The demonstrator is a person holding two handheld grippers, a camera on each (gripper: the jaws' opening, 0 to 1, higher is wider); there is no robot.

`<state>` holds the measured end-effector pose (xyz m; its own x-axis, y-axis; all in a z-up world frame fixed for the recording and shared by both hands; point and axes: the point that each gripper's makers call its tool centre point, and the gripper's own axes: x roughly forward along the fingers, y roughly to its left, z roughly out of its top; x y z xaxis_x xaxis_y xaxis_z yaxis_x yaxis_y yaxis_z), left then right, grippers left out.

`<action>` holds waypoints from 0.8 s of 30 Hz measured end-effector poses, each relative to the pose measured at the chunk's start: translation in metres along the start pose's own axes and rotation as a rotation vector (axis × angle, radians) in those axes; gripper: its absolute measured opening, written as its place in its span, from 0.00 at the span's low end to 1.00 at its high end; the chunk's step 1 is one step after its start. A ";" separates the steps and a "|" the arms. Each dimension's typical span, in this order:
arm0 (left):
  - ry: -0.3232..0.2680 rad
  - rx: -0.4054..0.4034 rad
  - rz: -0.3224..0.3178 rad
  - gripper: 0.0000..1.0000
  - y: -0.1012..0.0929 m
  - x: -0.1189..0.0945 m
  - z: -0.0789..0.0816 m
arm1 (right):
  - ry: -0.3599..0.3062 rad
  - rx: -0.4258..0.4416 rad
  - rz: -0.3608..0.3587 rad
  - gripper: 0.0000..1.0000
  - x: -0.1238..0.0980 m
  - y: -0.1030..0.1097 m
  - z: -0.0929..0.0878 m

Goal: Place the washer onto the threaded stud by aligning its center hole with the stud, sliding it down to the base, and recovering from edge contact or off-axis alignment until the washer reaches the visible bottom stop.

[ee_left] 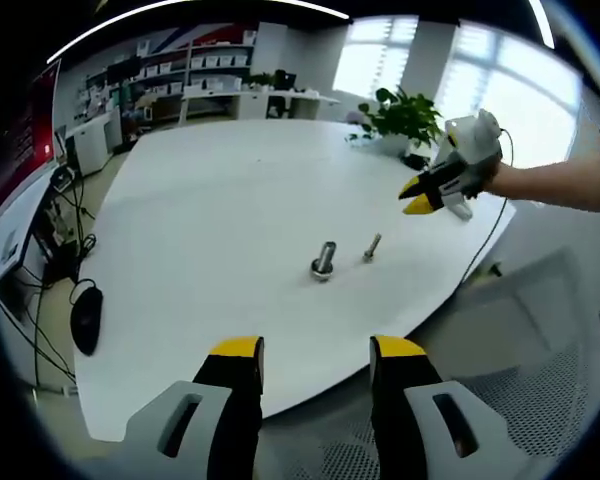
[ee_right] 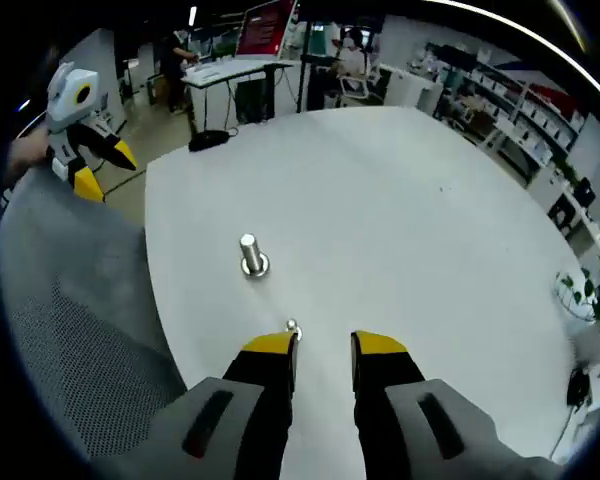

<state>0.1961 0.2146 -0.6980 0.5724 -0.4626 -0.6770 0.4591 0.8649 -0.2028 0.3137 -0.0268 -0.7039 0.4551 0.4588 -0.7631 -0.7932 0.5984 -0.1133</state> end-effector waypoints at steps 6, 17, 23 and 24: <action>0.000 0.007 -0.010 0.41 -0.002 0.000 0.000 | -0.146 0.159 -0.057 0.23 -0.031 0.005 0.017; -0.003 0.009 -0.021 0.41 -0.004 0.000 0.001 | -0.274 0.299 -0.123 0.23 -0.067 0.015 0.024; -0.010 0.013 -0.023 0.41 -0.004 0.001 0.002 | -0.319 0.393 -0.156 0.23 -0.079 0.011 0.016; -0.008 0.012 -0.023 0.41 -0.004 0.001 0.001 | -0.320 0.402 -0.161 0.23 -0.080 0.012 0.015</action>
<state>0.1955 0.2102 -0.6966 0.5671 -0.4835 -0.6668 0.4803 0.8518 -0.2092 0.2739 -0.0471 -0.6345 0.7084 0.4801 -0.5174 -0.5140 0.8533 0.0880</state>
